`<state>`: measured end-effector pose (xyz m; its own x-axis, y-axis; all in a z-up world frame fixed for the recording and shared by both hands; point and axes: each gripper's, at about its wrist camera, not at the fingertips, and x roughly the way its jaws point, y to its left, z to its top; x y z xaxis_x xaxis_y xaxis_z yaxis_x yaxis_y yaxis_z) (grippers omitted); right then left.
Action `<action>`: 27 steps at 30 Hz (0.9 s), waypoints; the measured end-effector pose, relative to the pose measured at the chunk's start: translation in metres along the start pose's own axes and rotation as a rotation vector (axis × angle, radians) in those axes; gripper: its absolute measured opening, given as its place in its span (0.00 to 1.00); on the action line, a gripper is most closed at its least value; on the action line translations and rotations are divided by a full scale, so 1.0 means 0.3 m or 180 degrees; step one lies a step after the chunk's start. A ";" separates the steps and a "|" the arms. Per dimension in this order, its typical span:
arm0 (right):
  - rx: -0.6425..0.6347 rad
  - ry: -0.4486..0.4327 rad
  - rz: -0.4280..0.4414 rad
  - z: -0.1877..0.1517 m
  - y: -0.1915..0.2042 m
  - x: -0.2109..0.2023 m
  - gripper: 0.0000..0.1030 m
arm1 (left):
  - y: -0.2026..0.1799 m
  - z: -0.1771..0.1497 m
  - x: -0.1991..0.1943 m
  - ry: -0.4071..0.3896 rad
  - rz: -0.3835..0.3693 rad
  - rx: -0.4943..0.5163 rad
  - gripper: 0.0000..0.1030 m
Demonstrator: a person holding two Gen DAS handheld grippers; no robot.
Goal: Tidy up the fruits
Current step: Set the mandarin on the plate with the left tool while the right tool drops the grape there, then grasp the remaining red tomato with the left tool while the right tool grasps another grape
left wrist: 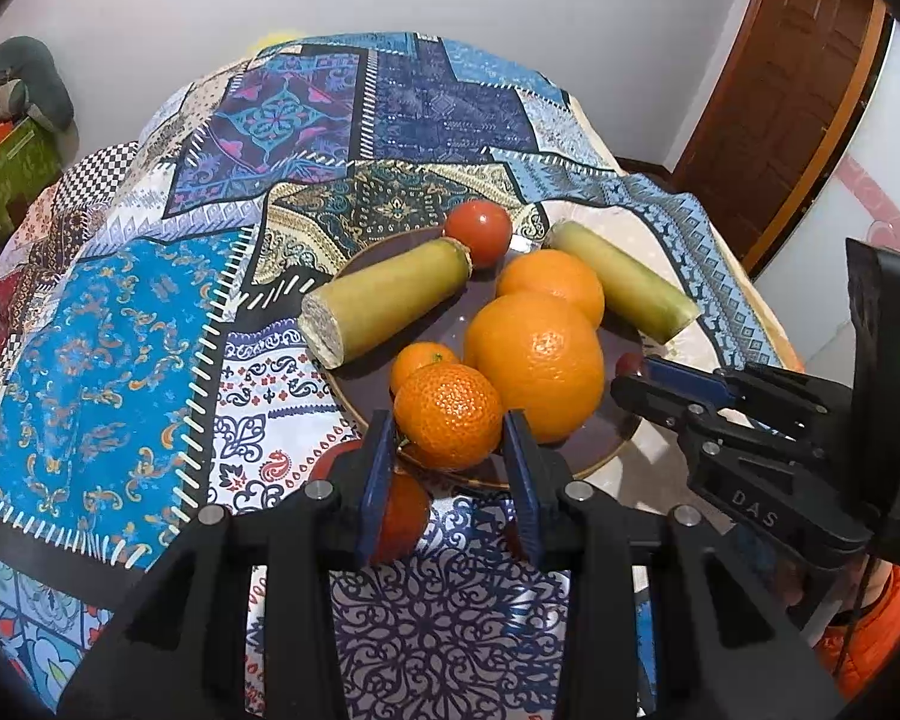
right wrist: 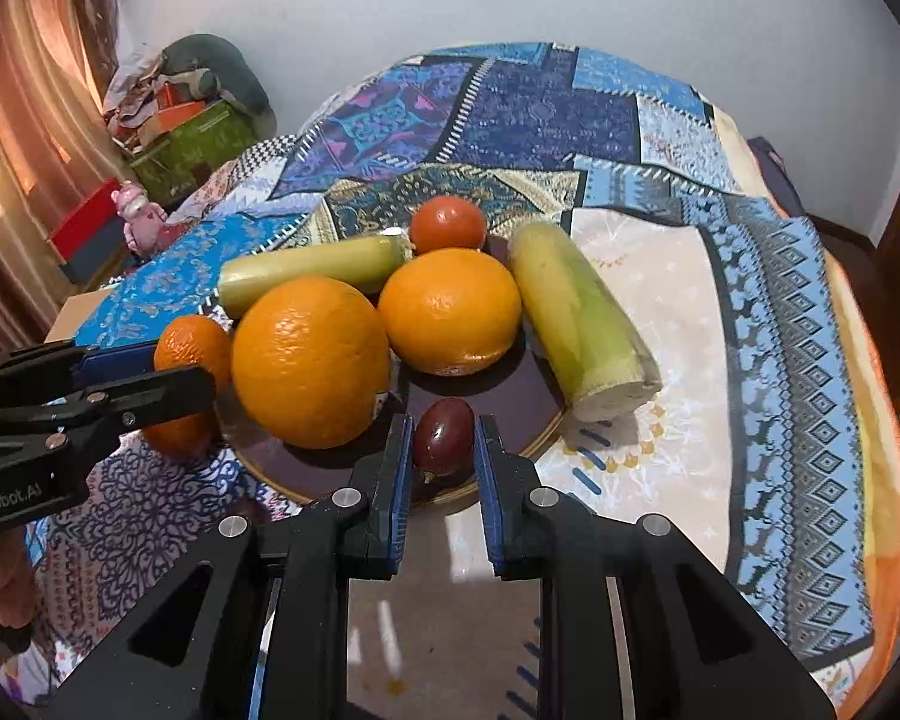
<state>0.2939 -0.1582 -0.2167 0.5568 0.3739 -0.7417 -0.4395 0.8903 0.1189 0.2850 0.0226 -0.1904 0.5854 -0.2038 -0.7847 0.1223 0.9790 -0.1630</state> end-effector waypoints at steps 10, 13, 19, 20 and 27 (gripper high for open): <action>0.0005 0.0045 0.0037 -0.005 -0.003 0.002 0.21 | -0.003 -0.008 -0.011 -0.0006 -0.0040 0.0013 0.35; 0.0001 0.0016 0.0037 -0.003 0.001 -0.015 0.23 | 0.000 -0.009 -0.035 -0.0042 -0.0034 -0.0003 0.35; 0.0014 -0.0071 0.0110 -0.004 0.011 -0.067 0.24 | 0.015 -0.018 -0.110 -0.0156 -0.0011 -0.0004 0.37; 0.0012 -0.0078 0.0126 -0.005 0.016 -0.075 0.24 | 0.022 -0.020 -0.123 -0.0175 0.0004 -0.0007 0.38; -0.0045 -0.0123 0.0254 -0.020 0.068 -0.117 0.30 | 0.071 -0.042 -0.157 -0.0210 0.0169 -0.0029 0.51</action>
<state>0.2611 -0.1546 -0.1923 0.5462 0.4536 -0.7042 -0.4933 0.8536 0.1671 0.2500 0.0532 -0.1644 0.6423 -0.1510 -0.7514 0.0825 0.9883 -0.1280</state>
